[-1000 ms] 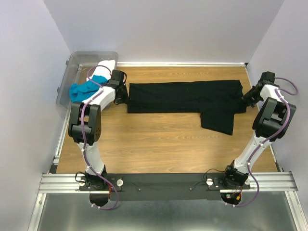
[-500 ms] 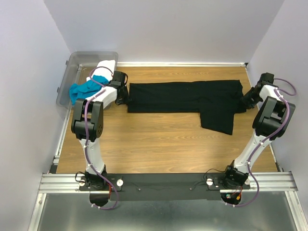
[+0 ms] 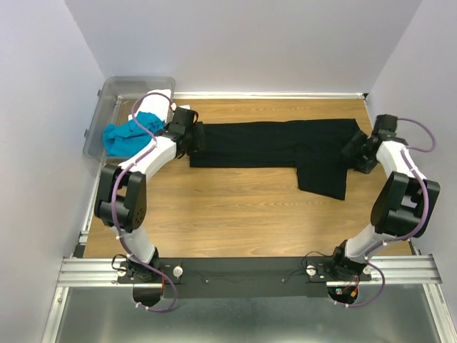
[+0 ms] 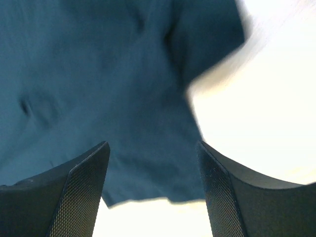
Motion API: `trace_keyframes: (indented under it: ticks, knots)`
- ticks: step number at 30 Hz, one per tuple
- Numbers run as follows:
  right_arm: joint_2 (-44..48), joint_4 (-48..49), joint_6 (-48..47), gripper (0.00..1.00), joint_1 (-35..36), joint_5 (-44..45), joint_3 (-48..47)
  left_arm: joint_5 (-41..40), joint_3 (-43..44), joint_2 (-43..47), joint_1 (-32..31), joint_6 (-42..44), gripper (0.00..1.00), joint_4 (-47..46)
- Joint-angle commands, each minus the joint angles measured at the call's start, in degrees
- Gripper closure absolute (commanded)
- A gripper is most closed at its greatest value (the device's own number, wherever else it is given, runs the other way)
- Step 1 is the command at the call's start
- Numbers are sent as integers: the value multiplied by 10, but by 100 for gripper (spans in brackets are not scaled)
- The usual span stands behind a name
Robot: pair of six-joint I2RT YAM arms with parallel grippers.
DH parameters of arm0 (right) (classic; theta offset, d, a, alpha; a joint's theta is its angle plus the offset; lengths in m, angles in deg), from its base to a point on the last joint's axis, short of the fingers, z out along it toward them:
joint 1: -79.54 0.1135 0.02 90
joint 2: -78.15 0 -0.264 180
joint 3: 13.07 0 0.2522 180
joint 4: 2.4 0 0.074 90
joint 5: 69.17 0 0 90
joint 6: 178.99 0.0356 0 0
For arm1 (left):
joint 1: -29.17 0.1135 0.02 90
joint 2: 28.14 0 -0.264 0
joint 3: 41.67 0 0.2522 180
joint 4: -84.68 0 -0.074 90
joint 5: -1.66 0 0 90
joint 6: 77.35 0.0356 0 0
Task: Fold and stack the t-shirts
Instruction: Fold the tshirt
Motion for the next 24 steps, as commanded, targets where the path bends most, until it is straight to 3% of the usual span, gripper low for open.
trace_keyframes:
  ticks: [1,9,16,24]
  knots:
    - [36,-33,-6,22,45,42,78,-46,-62,61,-17,-2,3,-24]
    - [95,-37,17,26,75,106,201,-75,-169,175,-38,4,3,-108]
    - [121,-37,22,28,75,156,209,-57,-219,238,-40,22,4,-175]
    - [77,3,28,42,75,143,212,-68,-277,248,-40,27,5,-222]
